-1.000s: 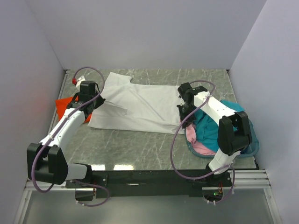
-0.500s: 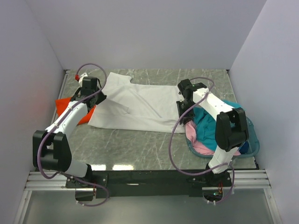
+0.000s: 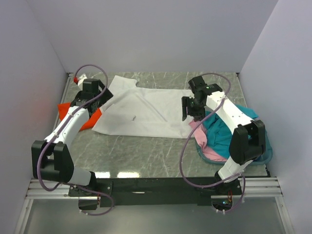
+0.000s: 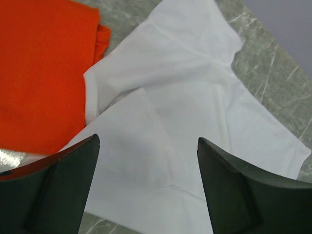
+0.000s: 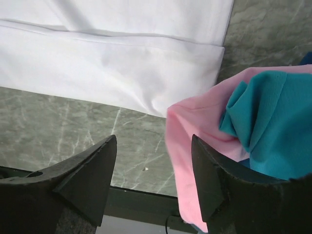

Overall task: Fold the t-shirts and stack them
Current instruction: Fold the tshirt

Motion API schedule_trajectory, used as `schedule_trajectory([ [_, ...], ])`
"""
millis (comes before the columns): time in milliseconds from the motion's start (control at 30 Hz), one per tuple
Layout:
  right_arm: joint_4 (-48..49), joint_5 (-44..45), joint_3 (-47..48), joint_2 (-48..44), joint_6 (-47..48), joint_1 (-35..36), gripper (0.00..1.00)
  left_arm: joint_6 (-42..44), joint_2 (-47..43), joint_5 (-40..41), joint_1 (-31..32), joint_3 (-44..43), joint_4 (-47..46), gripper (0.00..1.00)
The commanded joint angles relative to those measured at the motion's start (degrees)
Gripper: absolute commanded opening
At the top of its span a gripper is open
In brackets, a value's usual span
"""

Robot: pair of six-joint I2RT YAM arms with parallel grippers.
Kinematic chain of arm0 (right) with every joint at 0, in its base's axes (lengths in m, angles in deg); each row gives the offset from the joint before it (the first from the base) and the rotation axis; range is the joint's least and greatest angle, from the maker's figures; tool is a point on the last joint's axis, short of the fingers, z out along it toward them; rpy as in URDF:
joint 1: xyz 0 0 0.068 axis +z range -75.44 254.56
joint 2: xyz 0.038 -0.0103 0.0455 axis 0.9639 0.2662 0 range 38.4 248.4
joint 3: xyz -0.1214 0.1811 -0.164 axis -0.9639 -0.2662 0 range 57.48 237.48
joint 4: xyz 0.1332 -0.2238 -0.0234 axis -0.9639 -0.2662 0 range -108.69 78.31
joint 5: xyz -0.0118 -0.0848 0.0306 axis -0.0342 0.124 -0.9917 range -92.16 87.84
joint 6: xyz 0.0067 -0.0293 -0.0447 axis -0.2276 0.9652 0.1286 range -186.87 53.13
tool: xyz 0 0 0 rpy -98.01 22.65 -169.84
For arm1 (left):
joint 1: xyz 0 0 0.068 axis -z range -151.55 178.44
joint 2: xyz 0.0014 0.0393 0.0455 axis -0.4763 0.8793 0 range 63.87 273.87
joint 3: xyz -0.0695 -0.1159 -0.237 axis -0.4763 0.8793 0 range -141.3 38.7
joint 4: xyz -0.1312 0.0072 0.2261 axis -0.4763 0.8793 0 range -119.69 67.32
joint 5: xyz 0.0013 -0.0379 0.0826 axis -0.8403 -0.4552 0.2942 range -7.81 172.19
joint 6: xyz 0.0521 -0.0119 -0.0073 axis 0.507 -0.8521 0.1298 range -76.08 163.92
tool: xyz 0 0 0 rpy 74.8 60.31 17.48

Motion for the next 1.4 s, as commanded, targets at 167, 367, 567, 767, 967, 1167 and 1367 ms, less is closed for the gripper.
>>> schedule_trajectory([
  [167,4.3,-1.6,-0.1,-5.5,-1.6,4.5,0.69,-2.5,-9.3,-3.1,-5.0,10.6,1.2,0.86],
  [367,8.5,-3.9,-4.2,-2.3,-2.4,6.9,0.69,-2.6,-15.1,-8.0,-11.5,18.1,1.4,0.82],
  [567,11.4,-3.4,-6.4,2.1,-2.4,7.1,0.69,-3.3,-15.5,-12.9,-15.3,22.0,0.7,0.8],
  [767,14.3,-3.3,-7.8,5.9,-2.5,7.0,0.69,-4.2,-14.4,-16.3,-17.7,26.1,-2.4,0.77],
  [967,16.9,-3.4,-9.4,7.4,-3.3,7.0,0.69,-5.2,-12.3,-18.5,-18.4,27.5,-5.8,0.75],
  [1167,17.9,-2.3,-10.9,9.2,-3.1,7.1,0.69,-6.4,-8.9,-21.3,-18.5,28.6,-9.0,0.73],
  [1367,17.5,-1.4,-11.6,10.0,-2.8,7.1,0.69,-7.6,-5.4,-22.3,-18.6,29.8,-12.4,0.65],
])
